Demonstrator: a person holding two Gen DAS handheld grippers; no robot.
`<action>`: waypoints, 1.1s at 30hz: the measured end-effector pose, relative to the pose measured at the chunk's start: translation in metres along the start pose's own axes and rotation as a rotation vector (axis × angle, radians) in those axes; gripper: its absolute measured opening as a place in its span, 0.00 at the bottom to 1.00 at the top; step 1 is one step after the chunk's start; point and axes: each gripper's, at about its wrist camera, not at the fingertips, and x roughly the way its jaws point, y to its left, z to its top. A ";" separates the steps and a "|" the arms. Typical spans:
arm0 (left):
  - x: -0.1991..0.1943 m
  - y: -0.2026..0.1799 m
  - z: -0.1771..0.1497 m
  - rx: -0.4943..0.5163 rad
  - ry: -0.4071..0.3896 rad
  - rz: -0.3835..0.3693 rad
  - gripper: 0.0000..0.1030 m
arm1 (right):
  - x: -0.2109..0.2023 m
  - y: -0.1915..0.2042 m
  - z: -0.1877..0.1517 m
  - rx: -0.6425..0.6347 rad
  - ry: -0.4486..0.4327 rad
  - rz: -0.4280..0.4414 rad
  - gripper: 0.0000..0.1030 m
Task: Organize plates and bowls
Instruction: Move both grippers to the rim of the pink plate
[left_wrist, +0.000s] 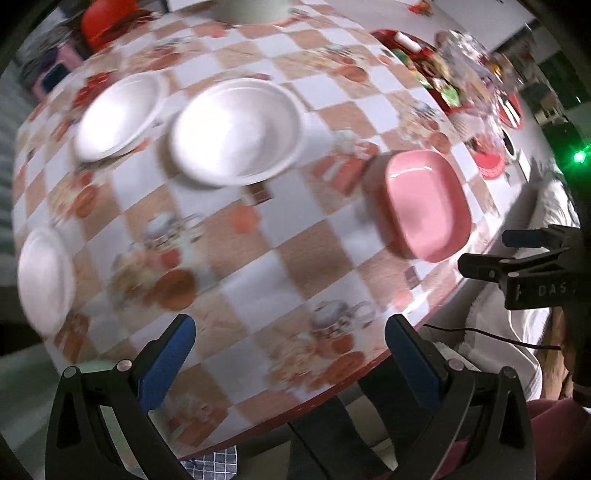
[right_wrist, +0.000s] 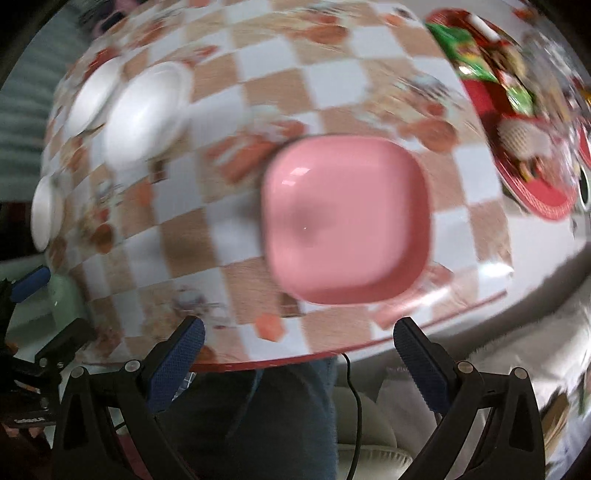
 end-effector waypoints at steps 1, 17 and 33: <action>0.003 -0.005 0.005 0.009 0.006 -0.002 1.00 | 0.002 -0.010 0.000 0.021 0.006 -0.004 1.00; 0.070 -0.069 0.064 0.010 0.111 0.024 0.99 | 0.033 -0.088 0.017 0.139 0.059 -0.054 1.00; 0.126 -0.089 0.081 -0.074 0.122 0.126 0.99 | 0.072 -0.091 0.060 0.044 0.069 -0.073 1.00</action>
